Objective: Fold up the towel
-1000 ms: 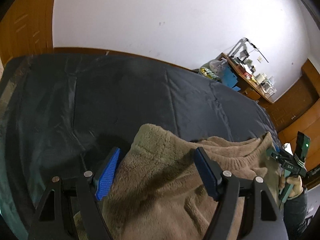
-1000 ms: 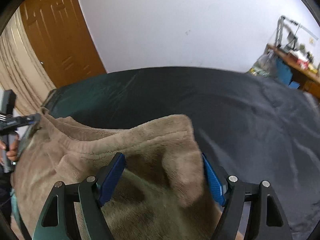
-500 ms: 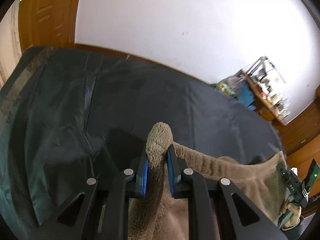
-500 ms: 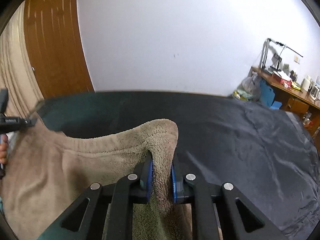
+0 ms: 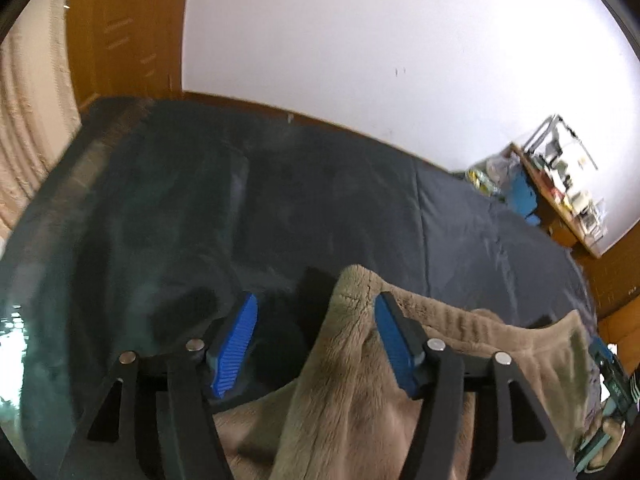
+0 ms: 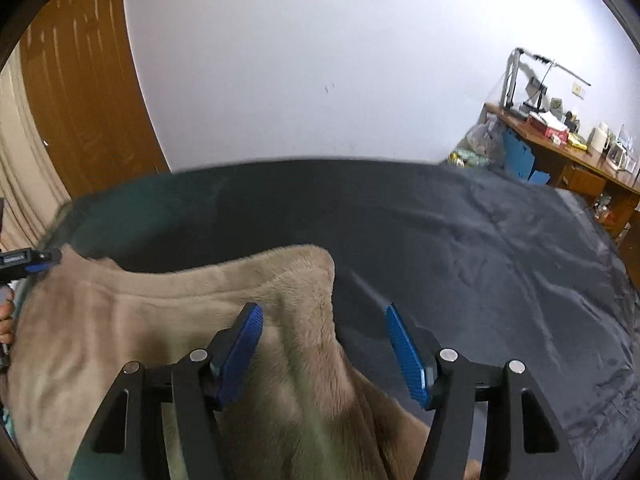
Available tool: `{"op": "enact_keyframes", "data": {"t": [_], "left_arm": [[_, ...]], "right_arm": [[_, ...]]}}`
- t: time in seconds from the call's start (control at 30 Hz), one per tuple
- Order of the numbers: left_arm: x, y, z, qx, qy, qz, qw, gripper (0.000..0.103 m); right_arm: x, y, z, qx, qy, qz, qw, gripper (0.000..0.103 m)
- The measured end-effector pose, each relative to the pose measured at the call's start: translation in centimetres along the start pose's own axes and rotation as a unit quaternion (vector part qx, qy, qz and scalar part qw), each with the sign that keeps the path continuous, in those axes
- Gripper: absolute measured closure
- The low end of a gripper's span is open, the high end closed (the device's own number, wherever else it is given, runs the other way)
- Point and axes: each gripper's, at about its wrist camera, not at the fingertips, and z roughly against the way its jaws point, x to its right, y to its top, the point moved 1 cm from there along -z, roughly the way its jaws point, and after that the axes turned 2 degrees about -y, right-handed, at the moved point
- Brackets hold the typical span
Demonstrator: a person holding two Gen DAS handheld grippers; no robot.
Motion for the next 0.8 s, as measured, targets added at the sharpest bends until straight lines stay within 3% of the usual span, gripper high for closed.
{"op": "enact_keyframes", "data": {"t": [0.13, 0.37, 0.5, 0.6, 0.8], "left_arm": [[1.5, -2.0, 3.8, 0.025, -0.005, -0.029, 0.9992, 0.024], [5.9, -8.8, 4.6, -0.013, -0.036, -0.111, 0.9930, 0.024], [4.9, -11.6, 3.0, -0.026, -0.017, -0.113, 0.9932, 0.025], [4.1, -12.5, 2.8, -0.017, -0.014, -0.113, 0.9934, 0.025], [5.3, -13.5, 2.3, -0.001, 0.022, -0.140, 0.9899, 0.024]], "right_arm": [[-1.9, -1.4, 2.5, 0.004, 0.018, 0.026, 1.000, 0.034], [-6.2, -6.3, 3.7, -0.032, 0.046, 0.092, 0.994, 0.030], [-8.7, -9.1, 4.4, -0.053, 0.062, 0.130, 0.988, 0.030], [-7.4, -10.1, 2.7, -0.074, 0.070, 0.104, 0.989, 0.026], [-6.9, -11.2, 2.4, -0.049, 0.088, 0.087, 0.991, 0.021]]}}
